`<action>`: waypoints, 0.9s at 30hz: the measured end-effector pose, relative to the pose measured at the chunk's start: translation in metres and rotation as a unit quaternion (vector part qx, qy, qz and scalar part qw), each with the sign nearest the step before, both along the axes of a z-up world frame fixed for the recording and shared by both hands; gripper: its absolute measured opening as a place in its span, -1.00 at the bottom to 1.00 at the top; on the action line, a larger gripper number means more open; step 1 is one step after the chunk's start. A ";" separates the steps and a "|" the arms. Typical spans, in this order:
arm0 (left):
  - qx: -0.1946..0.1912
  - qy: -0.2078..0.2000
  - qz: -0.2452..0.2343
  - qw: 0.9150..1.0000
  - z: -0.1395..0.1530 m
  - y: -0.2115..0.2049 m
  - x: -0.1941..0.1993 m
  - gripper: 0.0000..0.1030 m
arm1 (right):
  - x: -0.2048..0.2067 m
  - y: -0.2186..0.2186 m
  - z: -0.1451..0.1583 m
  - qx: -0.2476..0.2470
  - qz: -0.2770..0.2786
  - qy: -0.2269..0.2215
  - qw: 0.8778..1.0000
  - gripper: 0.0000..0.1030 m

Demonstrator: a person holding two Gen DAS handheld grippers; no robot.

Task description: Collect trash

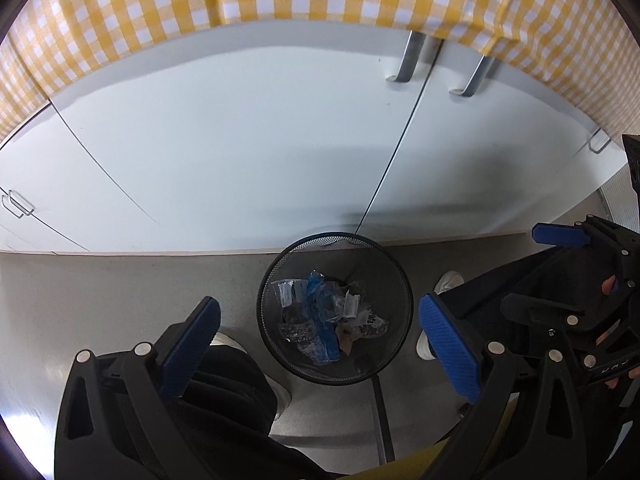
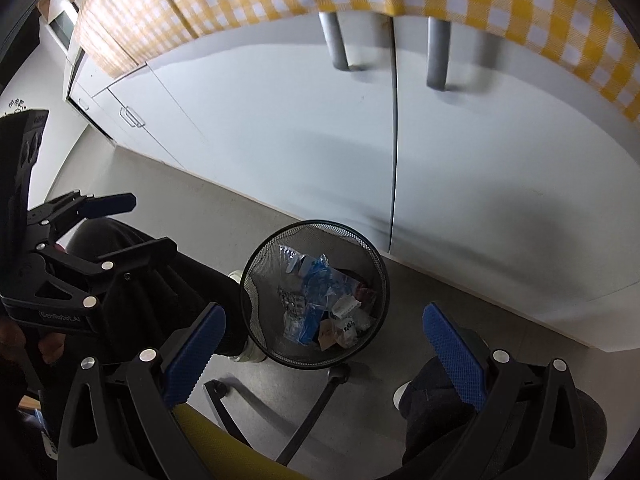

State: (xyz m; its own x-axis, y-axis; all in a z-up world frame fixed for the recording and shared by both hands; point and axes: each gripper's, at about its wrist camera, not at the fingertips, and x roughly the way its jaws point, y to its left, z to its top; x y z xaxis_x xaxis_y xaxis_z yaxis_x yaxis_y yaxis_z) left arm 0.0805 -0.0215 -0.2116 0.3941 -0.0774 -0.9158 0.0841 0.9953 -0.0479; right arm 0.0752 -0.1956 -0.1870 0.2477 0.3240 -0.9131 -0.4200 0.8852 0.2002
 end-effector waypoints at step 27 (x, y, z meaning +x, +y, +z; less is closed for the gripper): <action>-0.004 -0.011 -0.005 1.000 0.016 -0.001 0.000 0.92 | -0.003 0.005 -0.005 -0.002 0.015 0.001 1.000 0.94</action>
